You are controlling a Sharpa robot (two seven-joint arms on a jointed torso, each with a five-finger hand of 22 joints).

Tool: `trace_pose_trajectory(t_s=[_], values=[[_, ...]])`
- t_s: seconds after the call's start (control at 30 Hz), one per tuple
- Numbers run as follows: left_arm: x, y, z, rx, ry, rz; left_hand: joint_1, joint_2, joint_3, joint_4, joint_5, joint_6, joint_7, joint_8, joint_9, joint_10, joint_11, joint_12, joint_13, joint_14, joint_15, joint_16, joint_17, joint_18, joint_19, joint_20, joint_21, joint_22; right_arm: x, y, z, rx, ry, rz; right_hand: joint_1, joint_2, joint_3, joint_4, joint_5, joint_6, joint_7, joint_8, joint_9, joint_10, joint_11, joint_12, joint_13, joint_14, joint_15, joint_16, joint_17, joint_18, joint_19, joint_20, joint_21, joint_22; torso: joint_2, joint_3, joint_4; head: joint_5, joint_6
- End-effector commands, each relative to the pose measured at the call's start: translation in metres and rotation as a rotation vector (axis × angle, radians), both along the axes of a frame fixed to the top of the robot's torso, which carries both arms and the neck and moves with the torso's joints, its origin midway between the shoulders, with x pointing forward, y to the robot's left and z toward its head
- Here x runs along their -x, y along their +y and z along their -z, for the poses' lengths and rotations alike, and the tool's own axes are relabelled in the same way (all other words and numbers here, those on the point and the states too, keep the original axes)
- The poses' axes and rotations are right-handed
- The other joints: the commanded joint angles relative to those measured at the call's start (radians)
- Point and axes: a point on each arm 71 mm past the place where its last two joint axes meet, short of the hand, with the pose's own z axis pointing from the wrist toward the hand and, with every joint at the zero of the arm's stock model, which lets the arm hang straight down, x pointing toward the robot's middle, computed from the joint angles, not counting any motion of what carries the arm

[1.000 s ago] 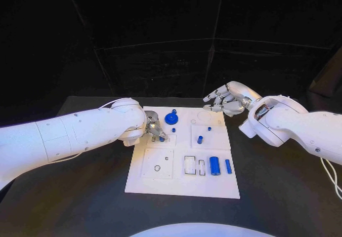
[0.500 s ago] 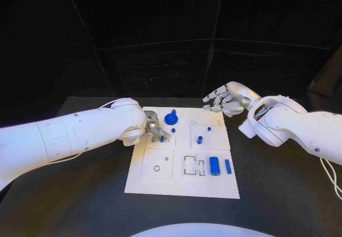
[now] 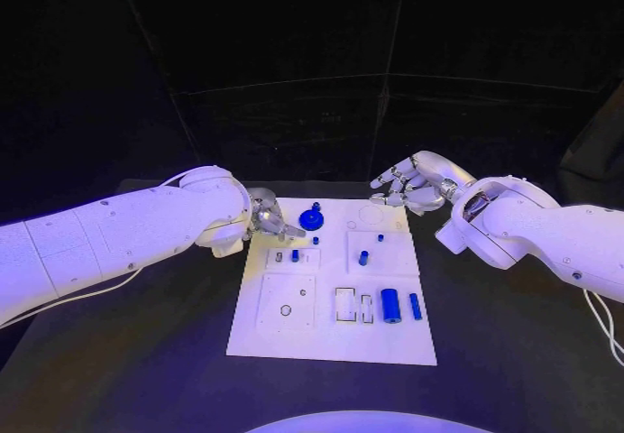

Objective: Assemble the parts on the task board

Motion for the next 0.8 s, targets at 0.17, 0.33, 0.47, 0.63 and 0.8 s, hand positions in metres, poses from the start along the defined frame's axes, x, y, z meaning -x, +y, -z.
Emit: trace_pose_trajectory(t_s=[0.17,0.33,0.47,0.63,0.8], values=[[-0.018,0.014,-0.032,0.012,0.004,-0.01,0.05,0.023,-0.042,-0.001,-0.002,-0.036,0.02,-0.038,-0.025,-0.047,0.018,-0.054,-0.065,0.104,0.02,0.003,0.263,0.009,-0.024,0.013,-0.032,-0.039,-0.001,-0.001,-0.001,-0.002,-0.003,-0.004,-0.009,0.001,-0.003,0.003,0.002,0.005,0.002,0.006,0.0,0.0,0.001,-0.002,-0.002,0.002,-0.007,-0.007,-0.003,0.018,-0.007,-0.001,-0.005,-0.003,0.001,0.0007,0.0004,0.002,0.004],[-0.04,0.024,-0.041,-0.029,0.023,-0.054,0.066,0.043,-0.051,0.0,-0.002,-0.031,0.022,-0.04,-0.03,-0.049,0.02,-0.053,-0.066,0.104,0.023,0.003,0.263,0.011,-0.028,0.017,-0.039,-0.046,-0.002,0.0,-0.001,-0.002,-0.002,-0.005,-0.009,0.001,-0.003,0.003,0.002,0.005,0.002,0.006,0.0,0.0,0.001,-0.002,-0.002,0.002,-0.007,-0.008,-0.004,0.018,-0.008,-0.001,-0.005,-0.004,0.002,0.0006,-0.0011,0.006,0.005],[-0.053,0.026,-0.04,-0.069,0.034,-0.068,0.068,0.047,-0.054,0.001,-0.002,-0.028,0.022,-0.039,-0.03,-0.048,0.02,-0.051,-0.065,0.104,0.023,0.003,0.263,0.011,-0.027,0.018,-0.038,-0.044,-0.002,0.001,0.0,-0.002,-0.001,-0.007,-0.009,0.001,-0.003,0.003,0.002,0.005,0.002,0.006,0.0,0.0,0.001,-0.002,-0.002,0.002,-0.007,-0.008,-0.004,0.018,-0.008,-0.001,-0.005,-0.004,0.004,-0.0008,-0.0021,0.008,0.007],[-0.063,0.026,-0.036,-0.123,0.032,-0.066,0.068,0.051,-0.057,0.002,-0.002,-0.026,0.022,-0.038,-0.031,-0.048,0.02,-0.05,-0.064,0.104,0.023,0.003,0.263,0.01,-0.026,0.018,-0.037,-0.042,-0.002,0.002,0.0,-0.002,-0.001,-0.009,-0.008,0.002,-0.003,0.003,0.002,0.005,0.002,0.007,0.0,0.0,0.001,-0.001,-0.002,0.002,-0.007,-0.008,-0.004,0.018,-0.008,-0.001,-0.006,-0.005,0.007,-0.0017,-0.0046,0.012,0.007],[-0.067,0.024,-0.029,-0.156,0.047,-0.059,0.069,0.059,-0.064,0.002,-0.002,-0.019,0.02,-0.035,-0.031,-0.044,0.019,-0.044,-0.059,0.104,0.023,0.003,0.263,0.01,-0.024,0.018,-0.035,-0.039,-0.002,0.004,0.0,-0.003,-0.001,-0.011,-0.008,0.002,-0.003,0.003,0.002,0.005,0.002,0.007,0.0,0.0,0.001,-0.001,-0.002,0.002,-0.007,-0.008,-0.004,0.018,-0.008,-0.001,-0.006,-0.005,0.007,-0.0019,-0.0042,0.011,0.005]])
